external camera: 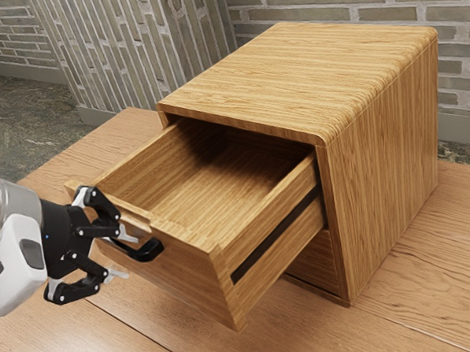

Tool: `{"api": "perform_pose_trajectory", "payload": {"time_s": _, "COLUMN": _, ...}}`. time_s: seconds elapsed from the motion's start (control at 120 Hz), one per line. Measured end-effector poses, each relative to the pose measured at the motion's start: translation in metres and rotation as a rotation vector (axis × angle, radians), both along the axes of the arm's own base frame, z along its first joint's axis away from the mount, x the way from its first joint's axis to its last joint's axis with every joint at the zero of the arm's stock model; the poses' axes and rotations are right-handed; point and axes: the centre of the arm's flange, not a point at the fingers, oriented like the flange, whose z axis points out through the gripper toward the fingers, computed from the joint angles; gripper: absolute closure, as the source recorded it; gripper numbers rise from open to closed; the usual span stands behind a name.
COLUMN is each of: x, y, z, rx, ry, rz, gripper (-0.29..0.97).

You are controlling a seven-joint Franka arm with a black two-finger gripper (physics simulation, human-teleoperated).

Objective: Pull the drawer handle with one arm to open the drawer

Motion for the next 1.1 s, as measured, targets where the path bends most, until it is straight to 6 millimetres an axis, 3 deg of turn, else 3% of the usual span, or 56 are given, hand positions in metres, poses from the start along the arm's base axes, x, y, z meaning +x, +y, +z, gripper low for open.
{"api": "perform_pose_trajectory", "payload": {"time_s": 0.25, "x": -0.01, "y": 0.0, "z": -0.003, "rx": -0.002, "ry": -0.002, "rz": 0.008, "gripper": 0.4}}
{"api": "perform_pose_trajectory", "payload": {"time_s": 1.1, "x": -0.03, "y": -0.008, "z": 0.008, "rx": -0.006, "ry": -0.019, "rz": 0.021, "gripper": 0.53}}
